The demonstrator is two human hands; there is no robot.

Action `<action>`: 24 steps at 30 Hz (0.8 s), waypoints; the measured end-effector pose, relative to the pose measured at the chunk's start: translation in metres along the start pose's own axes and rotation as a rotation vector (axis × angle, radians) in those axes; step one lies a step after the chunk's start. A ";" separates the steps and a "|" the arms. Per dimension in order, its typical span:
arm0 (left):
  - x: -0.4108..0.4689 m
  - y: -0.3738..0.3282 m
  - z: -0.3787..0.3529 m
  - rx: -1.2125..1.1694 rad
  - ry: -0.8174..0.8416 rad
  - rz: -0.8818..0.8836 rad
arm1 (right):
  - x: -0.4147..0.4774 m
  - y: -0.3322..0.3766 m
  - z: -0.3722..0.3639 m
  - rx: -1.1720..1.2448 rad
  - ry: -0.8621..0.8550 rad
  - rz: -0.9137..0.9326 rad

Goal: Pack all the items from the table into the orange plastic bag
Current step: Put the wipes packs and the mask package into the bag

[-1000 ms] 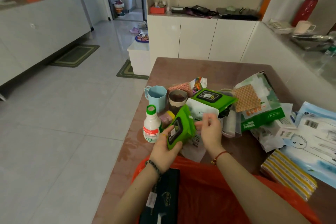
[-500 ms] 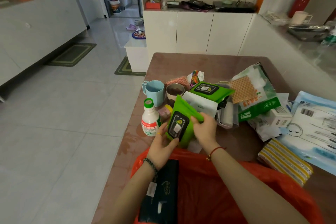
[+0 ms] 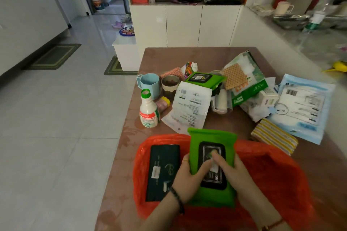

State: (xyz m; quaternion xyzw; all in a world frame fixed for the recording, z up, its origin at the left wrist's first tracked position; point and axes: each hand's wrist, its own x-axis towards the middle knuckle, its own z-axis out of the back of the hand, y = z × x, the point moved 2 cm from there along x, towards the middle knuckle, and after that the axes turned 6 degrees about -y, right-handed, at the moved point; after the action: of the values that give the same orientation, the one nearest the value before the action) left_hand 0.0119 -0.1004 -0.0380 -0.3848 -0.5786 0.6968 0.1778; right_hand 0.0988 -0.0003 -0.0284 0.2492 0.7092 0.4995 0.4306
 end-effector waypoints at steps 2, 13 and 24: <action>-0.003 0.007 0.003 0.076 -0.023 -0.004 | -0.005 -0.022 0.009 -0.047 0.003 -0.084; 0.023 -0.019 0.058 0.432 -0.274 -0.248 | 0.030 -0.068 -0.013 -0.164 0.180 -0.282; 0.059 -0.025 0.048 0.515 -0.297 -0.237 | 0.093 0.026 -0.005 -0.479 -0.120 0.339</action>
State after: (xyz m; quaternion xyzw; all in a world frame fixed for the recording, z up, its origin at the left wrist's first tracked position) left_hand -0.0664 -0.0849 -0.0320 -0.1514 -0.4436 0.8433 0.2630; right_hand 0.0456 0.0805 -0.0376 0.2843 0.4929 0.7017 0.4287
